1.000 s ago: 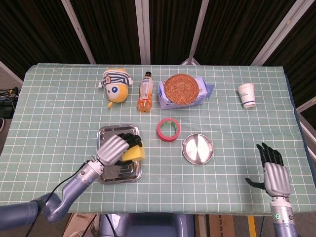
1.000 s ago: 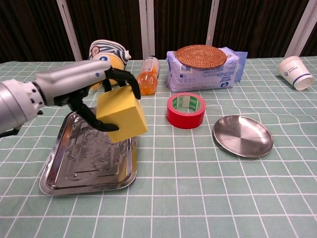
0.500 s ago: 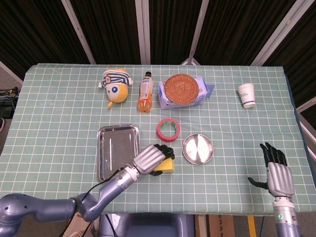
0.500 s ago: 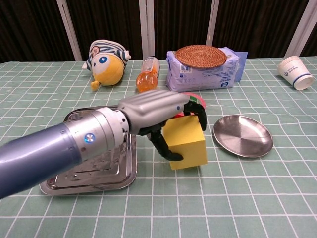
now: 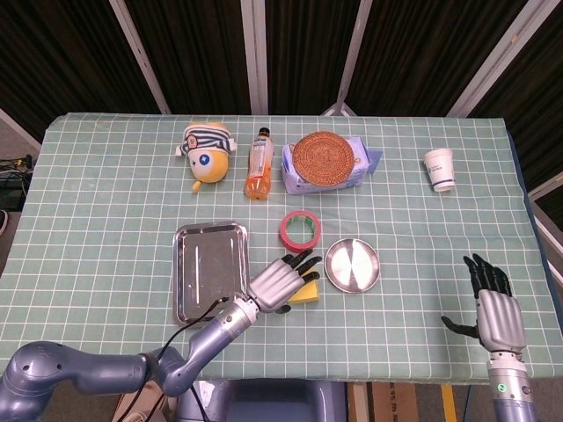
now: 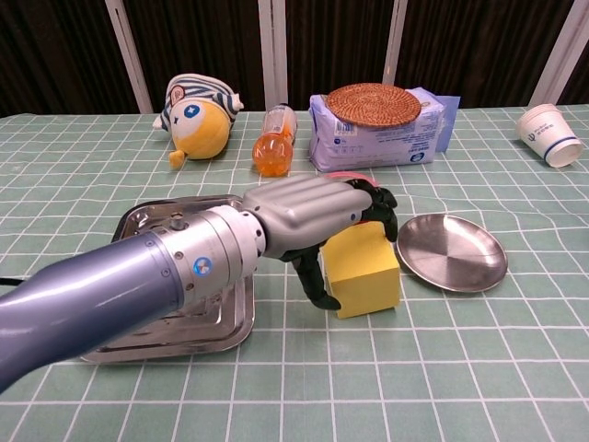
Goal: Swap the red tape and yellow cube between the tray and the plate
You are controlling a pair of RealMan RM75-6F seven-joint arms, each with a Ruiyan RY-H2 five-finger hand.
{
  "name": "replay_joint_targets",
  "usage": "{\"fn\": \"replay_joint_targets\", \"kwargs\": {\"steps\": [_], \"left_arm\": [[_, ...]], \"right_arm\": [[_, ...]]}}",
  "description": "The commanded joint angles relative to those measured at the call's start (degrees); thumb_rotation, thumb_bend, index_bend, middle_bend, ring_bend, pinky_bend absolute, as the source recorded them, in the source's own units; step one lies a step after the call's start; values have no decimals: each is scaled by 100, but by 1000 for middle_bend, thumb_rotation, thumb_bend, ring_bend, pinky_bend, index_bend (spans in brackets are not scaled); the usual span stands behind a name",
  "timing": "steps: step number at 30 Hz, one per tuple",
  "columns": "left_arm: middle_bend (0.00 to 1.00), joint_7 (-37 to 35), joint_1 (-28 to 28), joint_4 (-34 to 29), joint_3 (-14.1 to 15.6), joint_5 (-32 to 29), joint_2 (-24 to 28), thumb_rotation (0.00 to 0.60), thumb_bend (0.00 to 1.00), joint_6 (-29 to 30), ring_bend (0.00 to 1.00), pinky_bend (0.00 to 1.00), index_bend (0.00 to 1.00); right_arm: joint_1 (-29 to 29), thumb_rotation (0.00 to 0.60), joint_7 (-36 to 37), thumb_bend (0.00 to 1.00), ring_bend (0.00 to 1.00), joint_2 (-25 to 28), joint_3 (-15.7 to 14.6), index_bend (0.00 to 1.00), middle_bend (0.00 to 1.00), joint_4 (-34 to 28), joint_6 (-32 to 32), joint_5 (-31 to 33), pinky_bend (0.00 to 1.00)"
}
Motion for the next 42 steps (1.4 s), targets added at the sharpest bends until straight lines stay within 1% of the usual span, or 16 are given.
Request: {"fn": "replay_joint_targets", "kwargs": {"steps": [1,5,7,11,14,17,22,23,25,30,34,35,37,40,41,42], "left_arm": [[1,506,-14,-575,-108,-506,317,600,61,87,0,198,223],[0,919,7,-1007,-128,-857,561,600,22,325,0,161,197],[0,976,56,-1180,-125,-864,674,600,22,505,0,159,196],[0,894,361,-1549,49,-261,1155,600,21,1140,0,160,196],[0,859,713,-1807,271,513,1753,600,22,1825,0,161,196],[0,493,1066,-1967,457,1025,2246,600,22,2329,0,162,196],[0,-75,1455,-2210,710,1183,2949,600,22,2522,0,162,195],[0,-277,1518,-2265,769,1178,3081,600,22,2498,0,162,194],[0,-989,1689,-2224,855,1210,3320,600,22,2524,0,162,193],[0,-1580,1723,-1463,722,1516,3116,600,22,2747,0,162,192],[0,-2411,1543,-607,491,1540,2629,600,21,2643,0,162,192],[0,-2643,1304,-254,349,1376,2388,600,20,2265,0,162,192],[0,-2645,926,235,138,1137,2069,600,18,1710,0,162,192],[0,-2554,591,397,-63,808,1827,600,14,1161,0,158,192],[0,-2550,420,419,-172,606,1722,600,11,864,0,153,192],[0,-2527,357,430,-216,516,1689,600,7,752,0,147,192]], "right_arm": [[-4,600,-21,15,0,-9,12,0,0,5,4,13,0],[-14,600,-40,15,0,-9,34,0,0,4,3,51,0],[-19,600,-32,15,0,-1,38,0,0,3,2,47,0],[-7,600,-25,15,0,2,37,0,0,55,-32,19,0],[37,600,-39,15,0,-37,27,0,0,135,-131,15,0],[75,600,-103,15,0,-94,21,0,0,181,-194,20,0],[111,600,-219,15,0,-180,11,0,0,208,-234,20,0],[117,600,-242,15,0,-195,11,0,0,215,-245,30,0],[138,600,-294,15,0,-237,20,0,0,244,-285,80,0],[156,600,-292,15,0,-261,31,0,0,266,-336,128,0],[177,600,-329,14,0,-294,45,0,0,304,-366,167,0],[197,600,-346,14,0,-317,58,0,0,337,-402,207,0],[224,600,-363,15,0,-362,96,0,0,384,-443,289,0],[240,600,-374,15,0,-395,124,0,0,409,-457,342,0],[247,600,-399,15,0,-410,128,0,0,425,-463,361,0],[252,600,-410,15,0,-415,129,0,0,430,-468,369,0]]}}
